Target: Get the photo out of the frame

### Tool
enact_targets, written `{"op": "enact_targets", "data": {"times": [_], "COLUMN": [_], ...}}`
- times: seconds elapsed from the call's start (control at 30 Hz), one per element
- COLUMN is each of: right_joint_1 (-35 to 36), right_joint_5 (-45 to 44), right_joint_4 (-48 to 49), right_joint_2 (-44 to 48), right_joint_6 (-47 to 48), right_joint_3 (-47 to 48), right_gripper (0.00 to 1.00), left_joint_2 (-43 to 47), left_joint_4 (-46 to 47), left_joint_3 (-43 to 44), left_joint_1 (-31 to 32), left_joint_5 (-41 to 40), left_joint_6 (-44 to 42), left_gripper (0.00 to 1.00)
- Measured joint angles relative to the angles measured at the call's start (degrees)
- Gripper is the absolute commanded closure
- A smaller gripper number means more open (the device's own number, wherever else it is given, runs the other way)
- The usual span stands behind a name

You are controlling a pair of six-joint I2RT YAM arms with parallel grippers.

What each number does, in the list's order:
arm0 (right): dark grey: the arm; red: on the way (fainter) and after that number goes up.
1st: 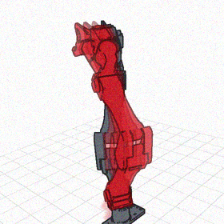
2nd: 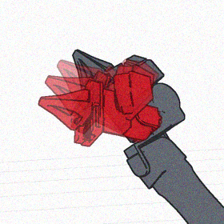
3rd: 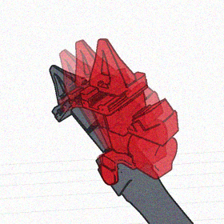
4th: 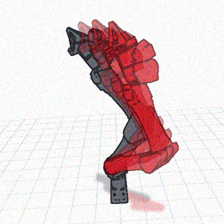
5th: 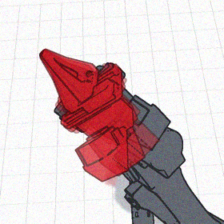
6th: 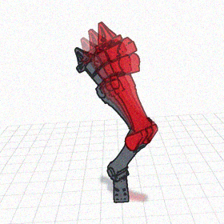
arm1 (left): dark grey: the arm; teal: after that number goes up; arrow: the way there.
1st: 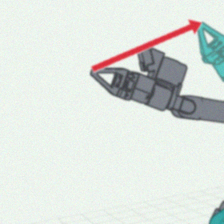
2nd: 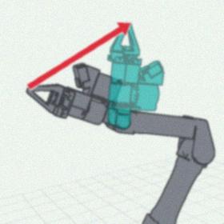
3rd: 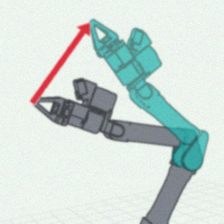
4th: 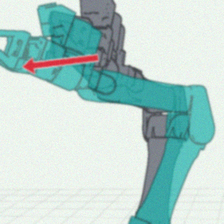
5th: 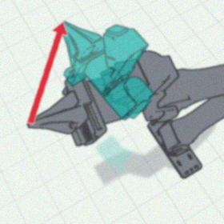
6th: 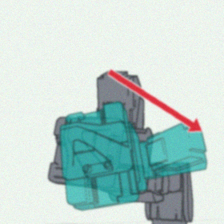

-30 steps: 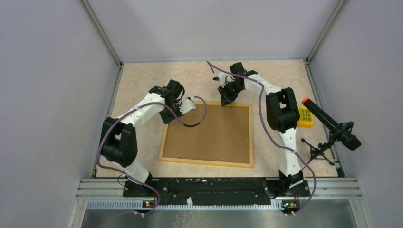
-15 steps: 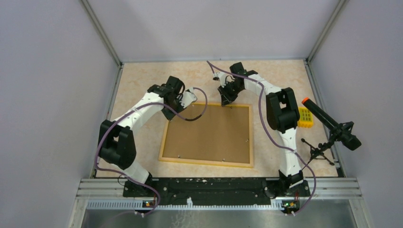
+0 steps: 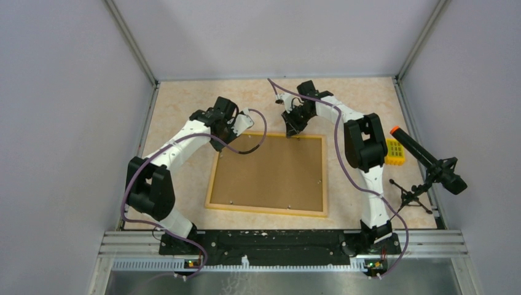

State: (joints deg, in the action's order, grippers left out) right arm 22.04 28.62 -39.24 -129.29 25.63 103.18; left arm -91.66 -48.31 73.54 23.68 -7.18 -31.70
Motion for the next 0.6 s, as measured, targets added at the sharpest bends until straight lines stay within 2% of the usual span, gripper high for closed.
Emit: {"op": "enact_targets", "data": {"times": [0.6], "right_joint_1": [-0.07], "right_joint_5": [0.00], "right_joint_4": [0.63], "right_joint_2": [0.15], "right_joint_6": [-0.83], "right_joint_3": [-0.46], "right_gripper": [1.00], "left_joint_2": [-0.07], "left_joint_4": [1.75], "left_joint_3": [-3.30], "left_joint_1": [0.00], "left_joint_5": [-1.66], "left_joint_6": [0.46], "left_gripper": [1.00]}}
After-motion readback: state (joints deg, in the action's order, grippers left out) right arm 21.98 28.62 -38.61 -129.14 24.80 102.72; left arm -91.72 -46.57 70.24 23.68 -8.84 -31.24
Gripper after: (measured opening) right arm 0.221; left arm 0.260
